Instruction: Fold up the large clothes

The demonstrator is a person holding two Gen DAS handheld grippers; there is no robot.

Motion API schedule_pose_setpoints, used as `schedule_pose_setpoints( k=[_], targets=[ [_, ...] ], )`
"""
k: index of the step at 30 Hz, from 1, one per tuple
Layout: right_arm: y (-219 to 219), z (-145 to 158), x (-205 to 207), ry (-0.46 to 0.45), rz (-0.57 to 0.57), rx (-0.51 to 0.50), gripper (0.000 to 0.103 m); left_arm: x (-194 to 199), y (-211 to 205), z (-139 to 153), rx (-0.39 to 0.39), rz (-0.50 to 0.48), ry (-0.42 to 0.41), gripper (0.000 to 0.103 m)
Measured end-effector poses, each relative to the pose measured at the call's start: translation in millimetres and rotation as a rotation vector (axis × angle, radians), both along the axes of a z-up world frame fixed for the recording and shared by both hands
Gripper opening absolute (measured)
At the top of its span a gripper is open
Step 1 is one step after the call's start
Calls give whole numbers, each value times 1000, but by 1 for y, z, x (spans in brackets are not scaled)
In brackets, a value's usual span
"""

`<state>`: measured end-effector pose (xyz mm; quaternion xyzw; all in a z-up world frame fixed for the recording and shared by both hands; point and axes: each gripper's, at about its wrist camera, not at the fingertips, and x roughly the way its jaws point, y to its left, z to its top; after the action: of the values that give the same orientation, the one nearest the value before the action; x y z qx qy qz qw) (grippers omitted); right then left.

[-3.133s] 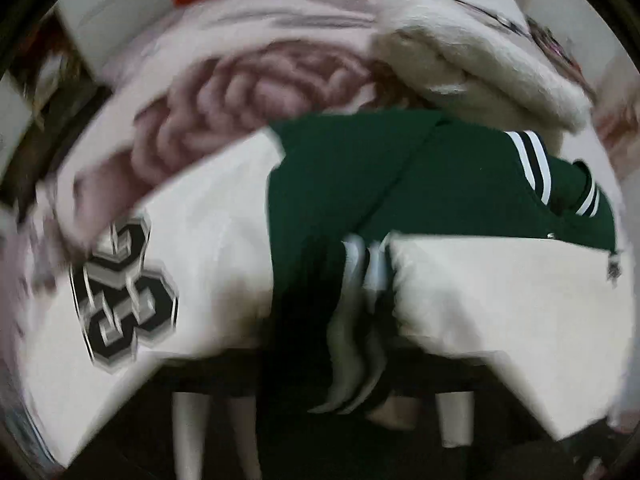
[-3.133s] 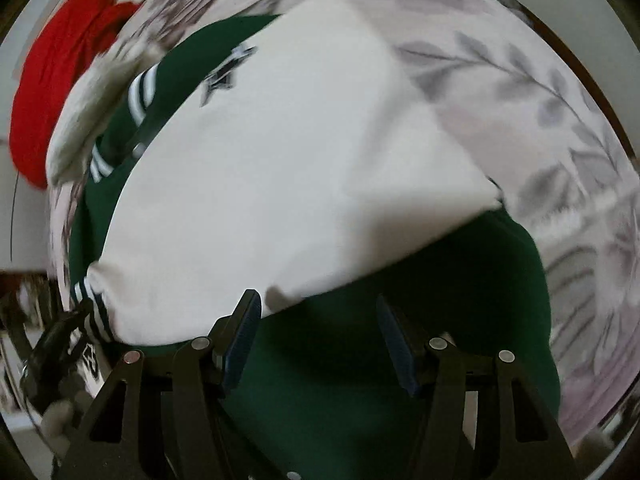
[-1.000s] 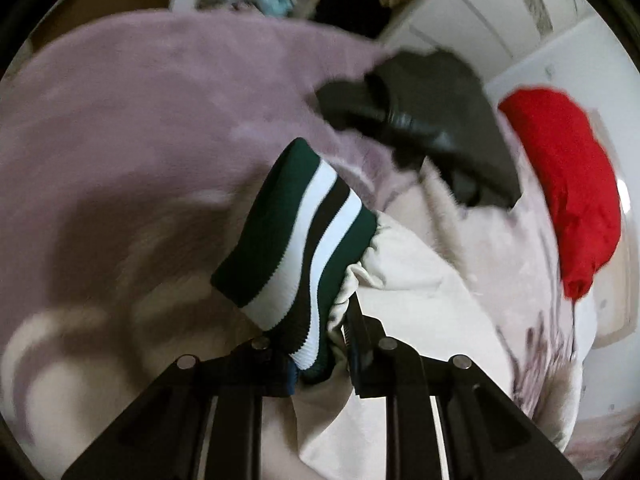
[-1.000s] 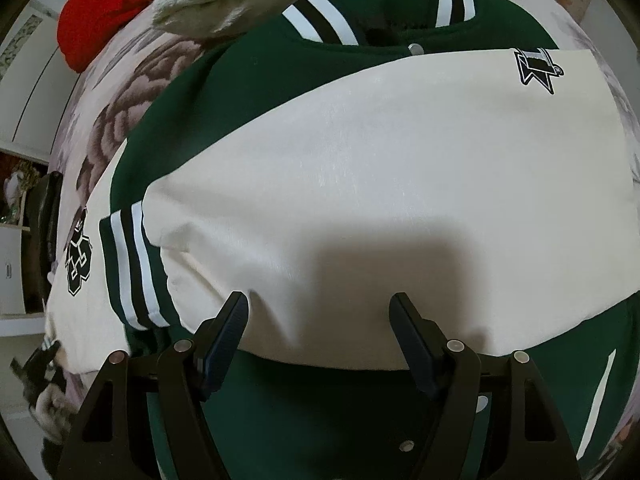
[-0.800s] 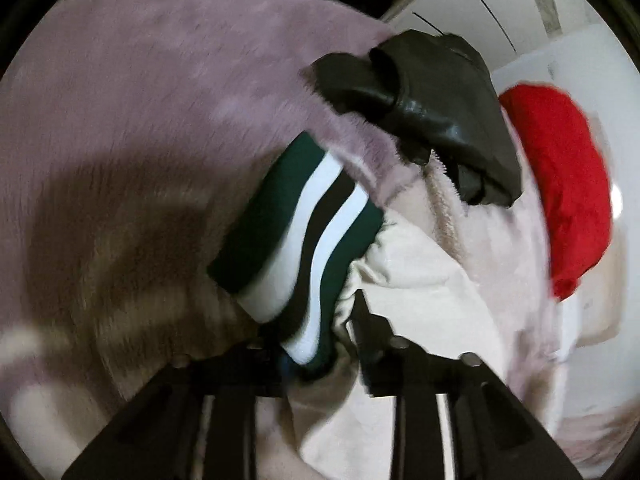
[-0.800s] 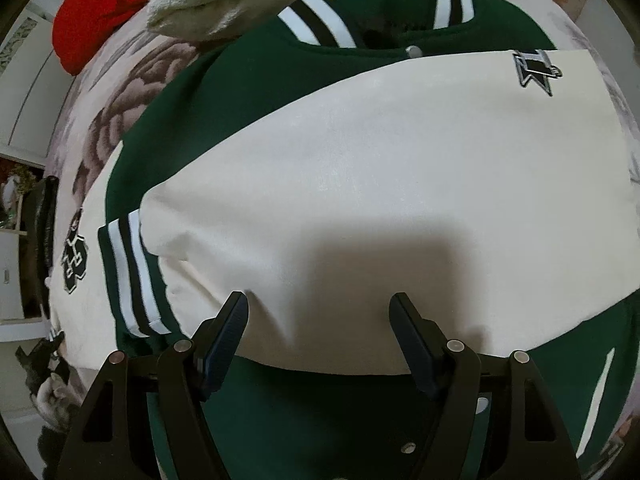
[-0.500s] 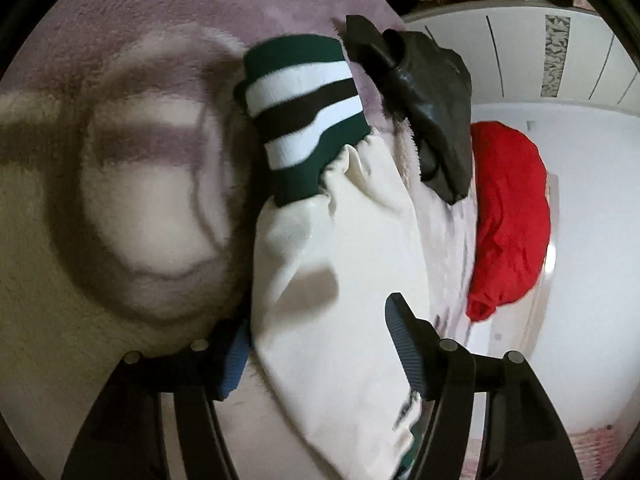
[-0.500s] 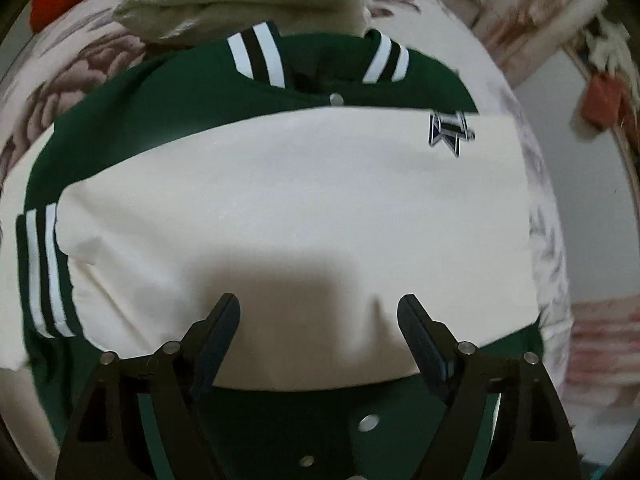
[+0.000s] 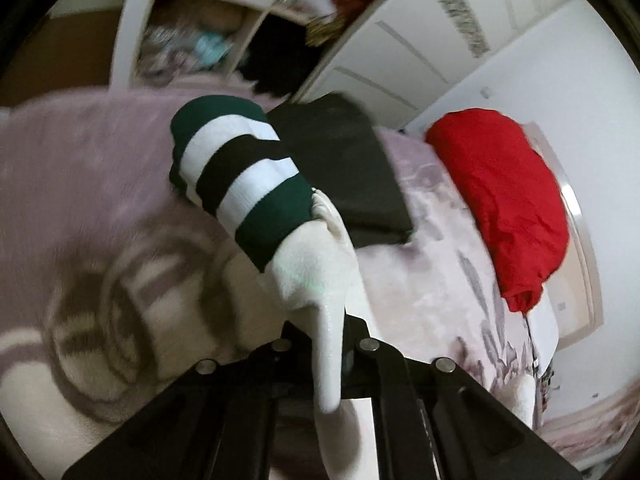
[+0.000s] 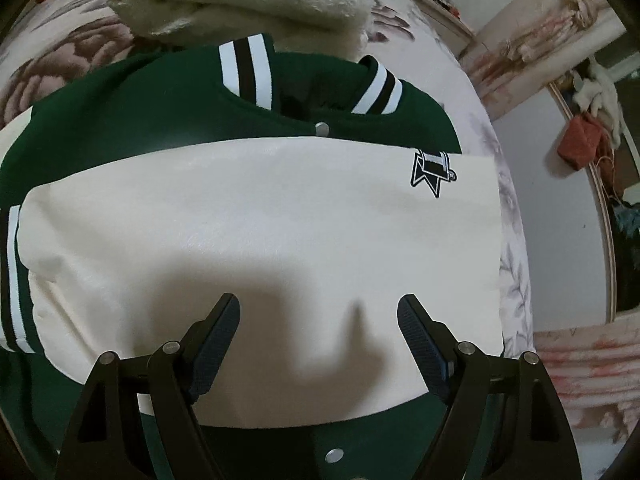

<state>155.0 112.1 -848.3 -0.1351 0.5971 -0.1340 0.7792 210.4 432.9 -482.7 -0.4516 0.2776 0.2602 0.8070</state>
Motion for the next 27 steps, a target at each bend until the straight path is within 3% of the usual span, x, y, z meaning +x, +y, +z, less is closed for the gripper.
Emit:
schedule_pose_setpoints(
  k=[5,9,15,19,24,27],
  targets=[
    [-7,-2,3,1,15,46,83,27,-41,65,148,-78,-65,2],
    [-12,5,2,-1,38,102,83,48,-104,116,292,-176,-73,2],
    [-49,14,-2,15,43,316,83,69,-249,152,462,-426,-54,2],
    [-111,25,-13,23,-28,400,83,79,-368,154,525,-636,-44,2],
    [-226,33,-45,48,-192,506,83,87,-514,128,477,-882,-52,2],
    [-288,33,-70,55,-270,503,83,89,-598,98,448,-1028,-15,2]
  ],
)
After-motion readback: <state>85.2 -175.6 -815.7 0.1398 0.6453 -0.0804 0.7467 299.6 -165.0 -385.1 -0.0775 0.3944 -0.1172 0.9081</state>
